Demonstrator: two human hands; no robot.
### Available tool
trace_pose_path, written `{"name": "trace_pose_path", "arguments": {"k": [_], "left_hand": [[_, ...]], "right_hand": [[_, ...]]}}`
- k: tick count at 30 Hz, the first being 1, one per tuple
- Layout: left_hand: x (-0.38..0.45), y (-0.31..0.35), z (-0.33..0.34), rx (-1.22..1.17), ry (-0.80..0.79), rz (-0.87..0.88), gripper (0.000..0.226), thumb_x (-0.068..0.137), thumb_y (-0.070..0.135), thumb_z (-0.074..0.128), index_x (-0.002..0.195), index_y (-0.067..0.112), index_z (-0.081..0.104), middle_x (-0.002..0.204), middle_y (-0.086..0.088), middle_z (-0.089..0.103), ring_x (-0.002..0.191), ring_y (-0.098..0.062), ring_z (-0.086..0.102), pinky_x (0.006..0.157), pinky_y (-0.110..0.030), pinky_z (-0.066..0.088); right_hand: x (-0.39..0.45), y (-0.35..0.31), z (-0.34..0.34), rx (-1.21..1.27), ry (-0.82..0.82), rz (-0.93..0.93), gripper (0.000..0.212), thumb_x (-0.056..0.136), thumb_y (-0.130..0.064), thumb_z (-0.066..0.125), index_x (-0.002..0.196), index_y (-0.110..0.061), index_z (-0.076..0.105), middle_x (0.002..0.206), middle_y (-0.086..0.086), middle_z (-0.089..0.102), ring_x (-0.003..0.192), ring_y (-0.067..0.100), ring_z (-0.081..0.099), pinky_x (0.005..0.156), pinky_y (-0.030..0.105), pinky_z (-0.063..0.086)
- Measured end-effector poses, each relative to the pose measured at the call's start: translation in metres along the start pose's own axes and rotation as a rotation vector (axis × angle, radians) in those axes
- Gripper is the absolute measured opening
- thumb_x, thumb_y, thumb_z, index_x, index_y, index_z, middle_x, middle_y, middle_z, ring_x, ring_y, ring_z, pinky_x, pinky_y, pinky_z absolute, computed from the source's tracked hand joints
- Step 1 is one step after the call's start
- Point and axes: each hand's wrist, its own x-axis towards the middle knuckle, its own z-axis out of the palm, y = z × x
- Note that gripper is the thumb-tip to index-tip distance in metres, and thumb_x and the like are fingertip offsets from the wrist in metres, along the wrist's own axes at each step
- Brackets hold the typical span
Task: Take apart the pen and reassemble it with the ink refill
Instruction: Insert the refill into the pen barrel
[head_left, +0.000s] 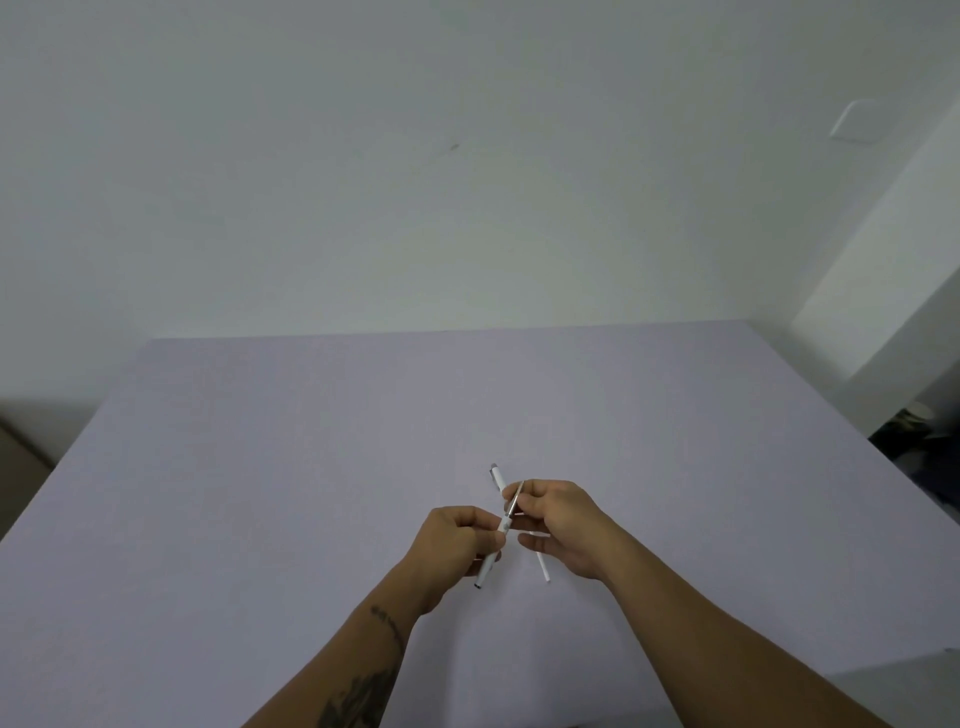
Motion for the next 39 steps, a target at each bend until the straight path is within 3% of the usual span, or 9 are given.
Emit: {"name": "trace_pose_path", "arguments": {"k": [7,13,16,23,39], "left_hand": [[0.0015,0.0037,0.0008,-0.009,0.010,0.005,0.012,0.085,0.002,0.065,0.084,0.009,0.073,0.077,-0.011,0.069,0.074,-0.024,0.066,0.078,-0.038,0.059],[0.0029,0.0036,0.0036,-0.002,0.015,-0.001,0.012,0.083,0.002,0.066,0.082,0.010,0.074,0.077,-0.010,0.070,0.075,-0.025,0.067,0.079,-0.040,0.059],[0.0042,0.0014,0.0034,-0.004,0.026,-0.013,0.012,0.082,0.002,0.067,0.082,0.011,0.075,0.078,-0.011,0.071,0.075,-0.025,0.067,0.079,-0.040,0.060],[0.0078,0.0010,0.0038,0.013,0.059,-0.014,0.018,0.081,0.004,0.068,0.073,0.017,0.076,0.074,-0.009,0.072,0.070,-0.023,0.067,0.075,-0.038,0.060],[0.0086,-0.0008,0.0031,0.040,0.063,-0.025,0.016,0.083,0.004,0.066,0.076,0.015,0.075,0.077,-0.009,0.071,0.076,-0.024,0.065,0.077,-0.038,0.058]], "right_hand": [[0.0034,0.0017,-0.0048,-0.007,0.005,0.008,0.018,0.096,-0.024,0.062,0.098,-0.010,0.073,0.091,0.005,0.072,0.086,0.020,0.067,0.080,0.035,0.054],[0.0036,-0.0016,-0.0044,-0.066,0.018,-0.027,0.020,0.100,-0.015,0.054,0.100,-0.009,0.073,0.099,0.007,0.073,0.093,0.019,0.069,0.084,0.036,0.056],[0.0027,-0.0045,-0.0043,-0.086,0.010,-0.026,0.026,0.101,-0.010,0.048,0.099,-0.012,0.074,0.103,0.007,0.073,0.097,0.020,0.070,0.080,0.032,0.056],[0.0063,-0.0005,-0.0029,-0.142,0.023,-0.017,0.017,0.094,-0.024,0.063,0.104,-0.011,0.069,0.100,0.007,0.073,0.085,0.017,0.067,0.069,0.029,0.053],[0.0088,0.0033,-0.0032,-0.129,0.064,-0.024,0.011,0.095,-0.022,0.062,0.097,-0.015,0.071,0.099,0.005,0.073,0.085,0.017,0.068,0.067,0.028,0.052]]}}
